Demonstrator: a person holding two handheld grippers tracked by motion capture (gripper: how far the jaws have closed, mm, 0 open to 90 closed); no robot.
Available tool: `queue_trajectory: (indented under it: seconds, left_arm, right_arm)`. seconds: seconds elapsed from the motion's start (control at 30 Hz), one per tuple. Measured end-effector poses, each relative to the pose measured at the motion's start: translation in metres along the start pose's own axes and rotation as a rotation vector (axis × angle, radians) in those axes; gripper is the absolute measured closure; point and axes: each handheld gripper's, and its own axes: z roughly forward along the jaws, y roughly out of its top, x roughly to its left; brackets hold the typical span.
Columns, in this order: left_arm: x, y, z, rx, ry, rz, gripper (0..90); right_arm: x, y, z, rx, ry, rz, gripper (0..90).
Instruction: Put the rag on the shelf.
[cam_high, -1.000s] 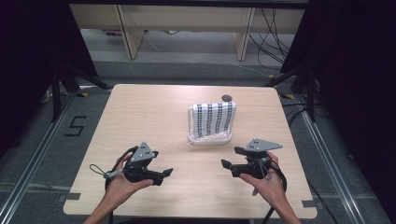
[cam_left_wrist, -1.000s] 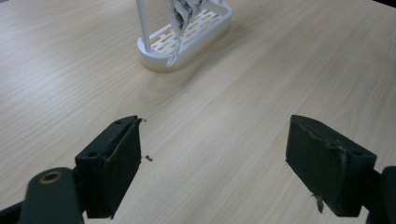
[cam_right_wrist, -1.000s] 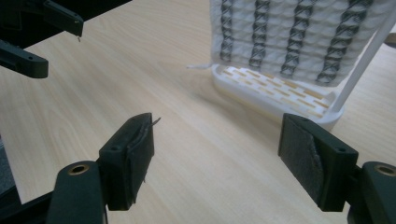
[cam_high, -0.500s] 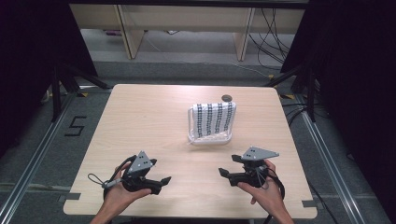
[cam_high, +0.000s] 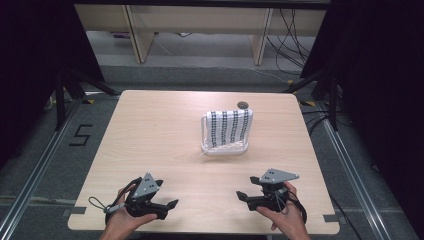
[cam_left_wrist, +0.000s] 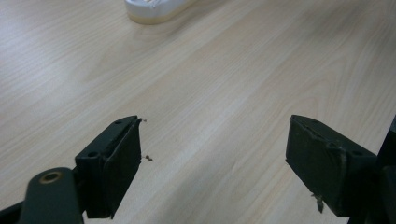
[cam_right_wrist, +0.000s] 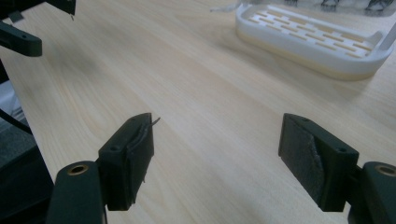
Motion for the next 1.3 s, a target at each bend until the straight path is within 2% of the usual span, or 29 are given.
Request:
queue_trajectory:
  seconds: [0.1,0.17,0.2,0.23,0.27,0.3,0.47,0.5,0.53,0.57,0.6,0.67,0.73,0.83,0.97,1.0,1.1,1.13,1.27,1.3]
  left_arm:
    - [-0.001,-0.005,0.002,0.005,0.003,-0.003,17.7]
    - [-0.001,-0.007,0.003,0.012,0.005,0.009,17.7]
    - [-0.003,-0.009,0.005,0.028,0.014,0.032,17.7]
    - [-0.003,-0.010,0.005,0.032,0.013,0.038,17.5]
    - [-0.004,-0.011,0.006,0.024,0.010,0.026,17.5]
    - [-0.004,-0.011,0.006,0.024,0.010,0.026,17.4]
    - [-0.008,-0.016,0.006,0.042,0.013,0.039,17.2]
    - [-0.010,-0.018,0.007,0.037,0.013,0.030,17.2]
    - [-0.011,-0.017,0.006,0.051,0.013,0.036,17.2]
    - [-0.013,-0.018,0.007,0.037,0.001,0.027,17.2]
    - [-0.013,-0.018,0.007,0.045,0.007,0.048,17.3]
    - [-0.014,-0.018,0.008,0.038,0.001,0.055,17.2]
    - [-0.015,-0.018,0.009,0.035,-0.006,0.043,17.2]
    - [-0.013,-0.018,0.010,0.048,0.001,0.057,17.2]
    - [-0.012,-0.018,0.009,0.056,0.000,0.054,17.2]
    - [-0.013,-0.019,0.010,0.049,-0.006,0.041,17.1]
    - [-0.012,-0.019,0.010,0.051,-0.009,0.047,17.0]
    - [-0.010,-0.020,0.011,0.062,-0.002,0.057,17.0]
    - [-0.010,-0.020,0.011,0.059,0.011,0.042,16.9]
    - [-0.010,-0.020,0.011,0.059,0.011,0.042,16.9]
  right_arm:
    - [0.001,-0.004,0.002,0.016,0.006,-0.019,27.5]
    - [0.001,-0.005,0.003,0.014,0.004,-0.025,27.5]
    - [0.002,-0.008,0.002,0.029,0.000,-0.014,26.3]
    - [0.002,-0.009,0.002,0.042,-0.001,-0.013,25.2]
    - [0.002,-0.010,0.003,0.042,-0.011,-0.026,25.0]
    - [0.002,-0.012,0.004,0.046,-0.001,-0.021,24.8]
    - [0.002,-0.020,0.003,0.069,-0.011,-0.028,21.1]
    - [0.003,-0.022,0.003,0.068,-0.010,-0.021,20.9]
    - [0.003,-0.023,0.003,0.073,-0.011,-0.023,20.4]
    - [0.004,-0.024,0.003,0.089,-0.009,-0.007,19.9]
    - [0.005,-0.025,0.003,0.080,-0.005,-0.012,19.8]
    - [0.005,-0.025,0.003,0.079,-0.006,-0.014,19.4]
    - [0.005,-0.026,0.002,0.078,-0.009,-0.021,19.3]
    - [0.004,-0.026,0.003,0.081,0.002,-0.018,19.0]
    - [0.004,-0.027,0.004,0.083,0.004,-0.020,18.9]
    - [0.005,-0.026,0.004,0.086,0.002,-0.021,18.9]
    - [0.005,-0.027,0.004,0.081,-0.006,-0.018,18.9]
    - [0.004,-0.027,0.004,0.085,-0.007,-0.026,18.8]
    - [0.004,-0.027,0.004,0.093,-0.008,-0.012,18.7]
    - [0.003,-0.027,0.004,0.083,-0.013,-0.029,18.7]
